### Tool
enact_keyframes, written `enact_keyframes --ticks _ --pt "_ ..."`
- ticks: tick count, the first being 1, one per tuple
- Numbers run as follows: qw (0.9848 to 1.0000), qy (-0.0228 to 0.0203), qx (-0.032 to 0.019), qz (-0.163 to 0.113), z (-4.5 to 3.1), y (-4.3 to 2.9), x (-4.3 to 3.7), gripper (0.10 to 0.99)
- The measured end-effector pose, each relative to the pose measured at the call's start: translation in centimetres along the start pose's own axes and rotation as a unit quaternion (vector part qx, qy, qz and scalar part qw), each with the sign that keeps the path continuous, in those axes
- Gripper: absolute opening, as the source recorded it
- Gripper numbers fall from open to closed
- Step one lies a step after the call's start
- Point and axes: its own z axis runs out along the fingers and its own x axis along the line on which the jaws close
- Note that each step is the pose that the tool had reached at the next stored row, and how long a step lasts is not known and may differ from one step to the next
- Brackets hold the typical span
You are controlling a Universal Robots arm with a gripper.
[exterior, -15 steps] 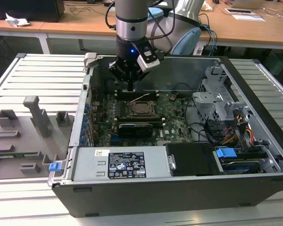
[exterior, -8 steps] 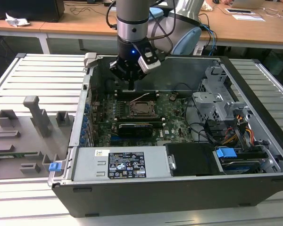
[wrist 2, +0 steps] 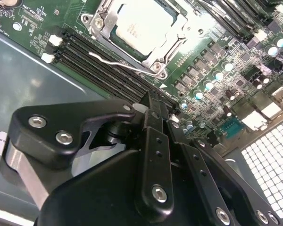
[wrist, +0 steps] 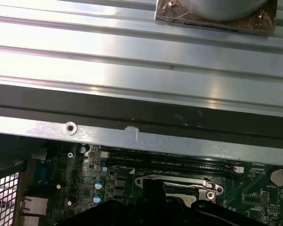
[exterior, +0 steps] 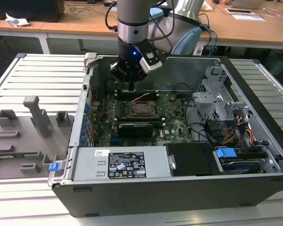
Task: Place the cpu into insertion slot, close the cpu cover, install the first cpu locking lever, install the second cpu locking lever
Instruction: 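Install the first cpu locking lever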
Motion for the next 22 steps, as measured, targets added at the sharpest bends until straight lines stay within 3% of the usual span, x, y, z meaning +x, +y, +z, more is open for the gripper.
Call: enact_keyframes --ticks 5,9,22 --pt "1.0 0.0007 -0.0001 -0.009 0.58 -0.07 -0.51 0.106" --pt "1.0 -0.0004 -0.0008 0.006 0.93 -0.12 -0.8 0.106" --pt "1.0 -0.0005 -0.0013 0.007 1.53 -0.17 -0.9 0.106"
